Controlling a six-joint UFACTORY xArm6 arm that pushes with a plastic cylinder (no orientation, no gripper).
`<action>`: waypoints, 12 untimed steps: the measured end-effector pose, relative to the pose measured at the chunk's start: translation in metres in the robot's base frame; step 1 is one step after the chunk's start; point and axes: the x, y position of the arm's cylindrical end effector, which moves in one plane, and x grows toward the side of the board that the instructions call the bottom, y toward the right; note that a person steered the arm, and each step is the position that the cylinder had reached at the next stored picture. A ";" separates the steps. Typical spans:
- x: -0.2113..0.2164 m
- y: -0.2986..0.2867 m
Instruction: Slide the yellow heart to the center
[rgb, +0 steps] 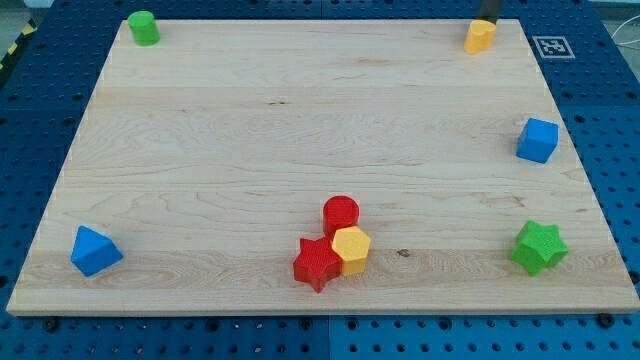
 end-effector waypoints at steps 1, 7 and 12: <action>0.006 -0.003; 0.006 0.015; 0.114 -0.001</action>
